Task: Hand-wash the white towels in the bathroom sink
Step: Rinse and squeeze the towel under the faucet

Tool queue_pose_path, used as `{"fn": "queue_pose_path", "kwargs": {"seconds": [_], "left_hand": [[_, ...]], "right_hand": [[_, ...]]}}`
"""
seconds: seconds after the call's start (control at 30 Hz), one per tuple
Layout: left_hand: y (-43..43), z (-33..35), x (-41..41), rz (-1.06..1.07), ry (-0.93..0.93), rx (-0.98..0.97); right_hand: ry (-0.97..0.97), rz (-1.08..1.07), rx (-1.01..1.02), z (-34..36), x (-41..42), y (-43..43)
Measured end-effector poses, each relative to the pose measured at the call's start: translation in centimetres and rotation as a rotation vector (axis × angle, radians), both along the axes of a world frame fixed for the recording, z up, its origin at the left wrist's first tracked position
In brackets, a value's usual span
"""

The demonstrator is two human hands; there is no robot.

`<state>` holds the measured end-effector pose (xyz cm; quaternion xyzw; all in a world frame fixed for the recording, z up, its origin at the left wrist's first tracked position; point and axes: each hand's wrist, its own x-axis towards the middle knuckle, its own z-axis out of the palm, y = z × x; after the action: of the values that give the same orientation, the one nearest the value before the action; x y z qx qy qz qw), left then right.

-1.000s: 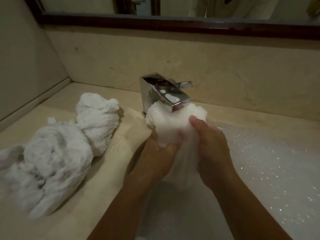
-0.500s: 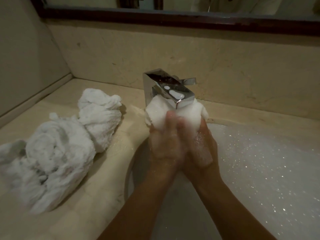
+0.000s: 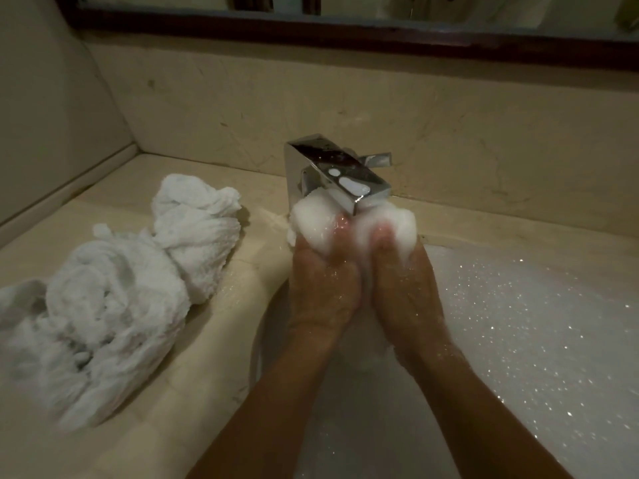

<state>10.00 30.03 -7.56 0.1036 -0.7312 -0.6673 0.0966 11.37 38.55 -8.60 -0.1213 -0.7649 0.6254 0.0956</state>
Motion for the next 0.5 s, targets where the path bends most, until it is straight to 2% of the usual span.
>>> {"fn": "queue_pose_path", "kwargs": {"seconds": [0.07,0.13,0.2,0.33,0.43,0.5], "left_hand": [[0.0,-0.1,-0.1,-0.003,-0.031,0.037],[-0.2,-0.4,-0.1,-0.010,-0.147,0.152],[-0.7,-0.6,-0.1,0.010,-0.226,0.324],[-1.1,-1.2,-0.6,0.028,-0.260,0.400],[-1.7,-1.6,-0.7,-0.084,-0.297,0.546],[-2.1,-0.7,-0.2,-0.140,-0.256,0.624]], "right_hand": [[-0.138,-0.011,-0.271,-0.4,-0.6,0.6],[-0.186,0.032,-0.488,-0.5,-1.1,1.4],[-0.188,0.041,-0.522,-0.6,-1.1,1.8],[-0.149,0.084,-0.473,-1.2,-1.3,2.6],[-0.134,0.088,-0.513,-1.6,-1.0,2.4],[-0.095,0.124,-0.531,-1.9,-0.8,2.4]]}}
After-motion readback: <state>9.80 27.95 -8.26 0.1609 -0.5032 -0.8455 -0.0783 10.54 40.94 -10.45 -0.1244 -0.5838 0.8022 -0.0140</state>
